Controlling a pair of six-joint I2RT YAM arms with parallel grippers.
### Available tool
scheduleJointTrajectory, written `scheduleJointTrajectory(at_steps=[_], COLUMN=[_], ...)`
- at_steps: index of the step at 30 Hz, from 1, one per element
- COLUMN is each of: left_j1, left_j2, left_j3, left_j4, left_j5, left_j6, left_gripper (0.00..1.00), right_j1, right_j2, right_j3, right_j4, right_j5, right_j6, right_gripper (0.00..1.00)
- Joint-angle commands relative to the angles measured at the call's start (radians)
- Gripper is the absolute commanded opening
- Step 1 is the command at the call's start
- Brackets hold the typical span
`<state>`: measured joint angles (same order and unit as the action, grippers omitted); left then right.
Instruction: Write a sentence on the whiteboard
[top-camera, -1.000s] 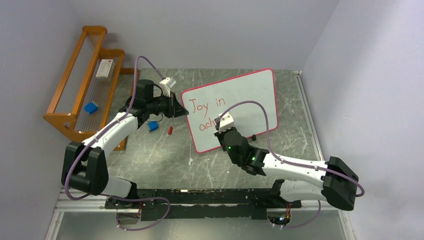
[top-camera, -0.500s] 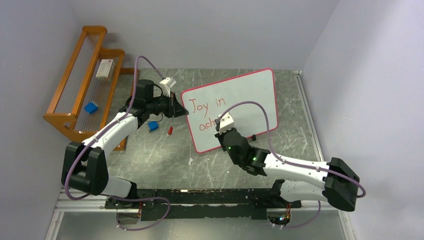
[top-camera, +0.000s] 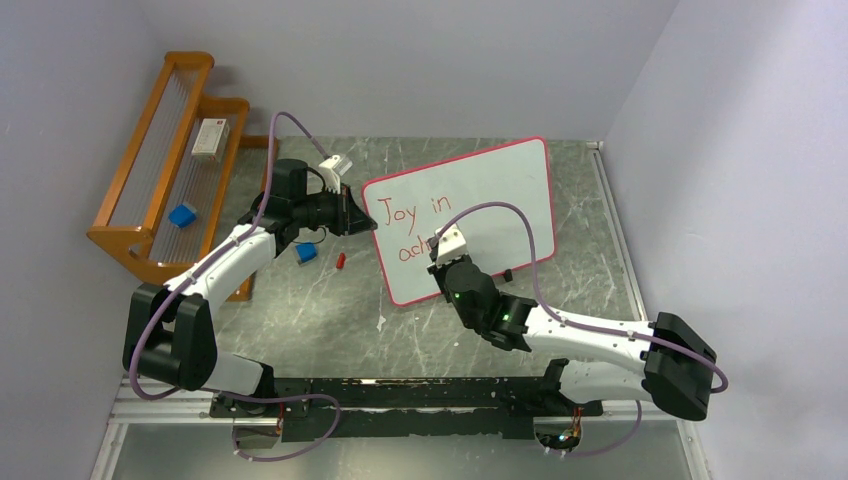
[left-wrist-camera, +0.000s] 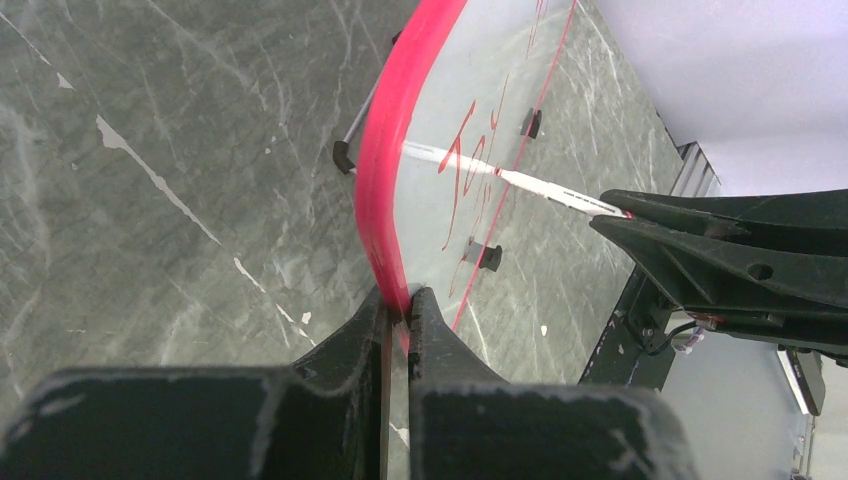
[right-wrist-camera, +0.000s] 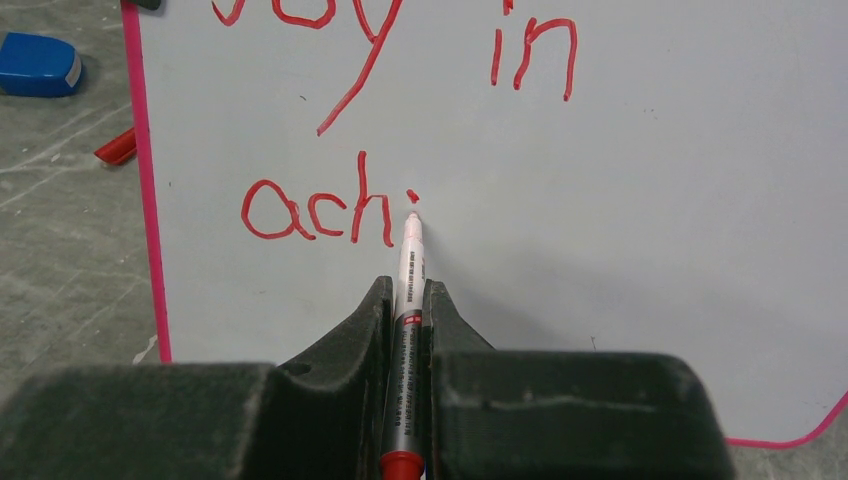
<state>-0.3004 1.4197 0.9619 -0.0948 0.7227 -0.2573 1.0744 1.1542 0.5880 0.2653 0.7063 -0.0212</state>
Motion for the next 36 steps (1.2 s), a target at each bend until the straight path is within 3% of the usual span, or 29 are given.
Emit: scheduleJointTrajectory(at_steps=[1, 16, 36], left_j1=[-0.013, -0.013, -0.013], left_j2=[0.038, 0.038, 0.038], left_j3=[-0.003, -0.003, -0.003], left_j4=[-0.049, -0.049, -0.051], left_j5=[-0.092, -0.092, -0.095], left_j6=[0.060, 0.060, 0.062], left_gripper=[0.05, 0.05, 0.05], right_j1=[-0.004, -0.004, 0.001], right_j2=[0.018, -0.005, -0.026], right_j3=[0.014, 0.015, 0.011], right_j4=[0.034, -0.084, -0.118], right_j5=[0.022, 0.002, -0.002], right_j6=[-0.001, 0.066, 0.085], right_gripper=[0.00, 0.00, 0.00])
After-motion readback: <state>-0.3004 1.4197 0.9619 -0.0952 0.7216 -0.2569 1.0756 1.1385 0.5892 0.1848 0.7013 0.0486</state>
